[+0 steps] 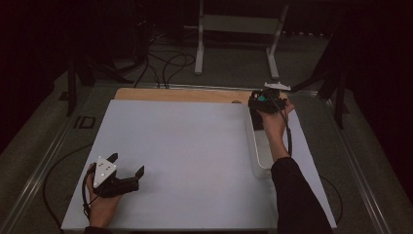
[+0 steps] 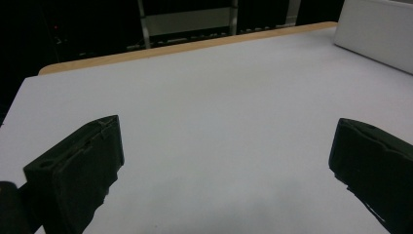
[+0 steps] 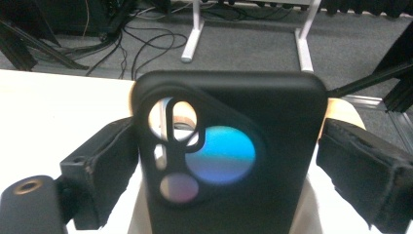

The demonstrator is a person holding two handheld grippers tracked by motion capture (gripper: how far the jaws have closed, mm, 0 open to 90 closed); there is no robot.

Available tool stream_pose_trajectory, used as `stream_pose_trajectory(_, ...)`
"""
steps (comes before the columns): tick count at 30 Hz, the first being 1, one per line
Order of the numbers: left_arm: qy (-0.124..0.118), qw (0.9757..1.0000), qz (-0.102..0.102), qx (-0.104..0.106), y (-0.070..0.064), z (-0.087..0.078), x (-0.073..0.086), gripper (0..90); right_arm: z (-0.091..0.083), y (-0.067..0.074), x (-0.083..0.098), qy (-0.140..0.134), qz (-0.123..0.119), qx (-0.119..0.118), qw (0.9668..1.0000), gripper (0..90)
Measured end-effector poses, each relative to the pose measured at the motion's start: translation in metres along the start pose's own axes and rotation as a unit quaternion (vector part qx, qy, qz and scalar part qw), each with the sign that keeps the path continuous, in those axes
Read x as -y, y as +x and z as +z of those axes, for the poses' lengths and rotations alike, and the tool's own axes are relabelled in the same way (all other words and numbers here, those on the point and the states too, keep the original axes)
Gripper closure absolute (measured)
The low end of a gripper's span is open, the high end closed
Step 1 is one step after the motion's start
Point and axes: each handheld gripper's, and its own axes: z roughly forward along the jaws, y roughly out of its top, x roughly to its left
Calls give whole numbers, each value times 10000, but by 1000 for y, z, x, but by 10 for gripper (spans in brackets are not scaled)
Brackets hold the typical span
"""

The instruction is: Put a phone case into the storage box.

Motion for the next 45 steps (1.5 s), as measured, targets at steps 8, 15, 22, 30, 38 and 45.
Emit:
stream_pose_trajectory(8, -8, 10000, -3, 5, 0, 0, 0, 0, -5, -4, -7, -133, -23, -36, 9999, 80)
stream_pose_trajectory(15, -7, 10000, 8, 2, 0, -1, 0, 0, -11, -5, -8, -185, -7, -93, 9998, 80)
stream_pose_trajectory(22, -4, 10000, 8, 4, 0, -1, 0, 0, -21, -5, -10, -224, -27, -226, 9995, 81)
stream_pose_trajectory(30, 14, 10000, 0, 1, -1, 0, 0, 0, -36, 4, -9, -236, -144, -594, 9978, 81)
stream_pose_trajectory(38, 20, 10000, -23, 12, -1, 0, 0, 0, -53, 16, -1, -284, -206, -879, 9955, 82)
stream_pose_trajectory(45, 39, 10000, -31, 3, -1, 0, 0, 0, -67, 21, 9, -228, -199, -1055, 9940, 82)
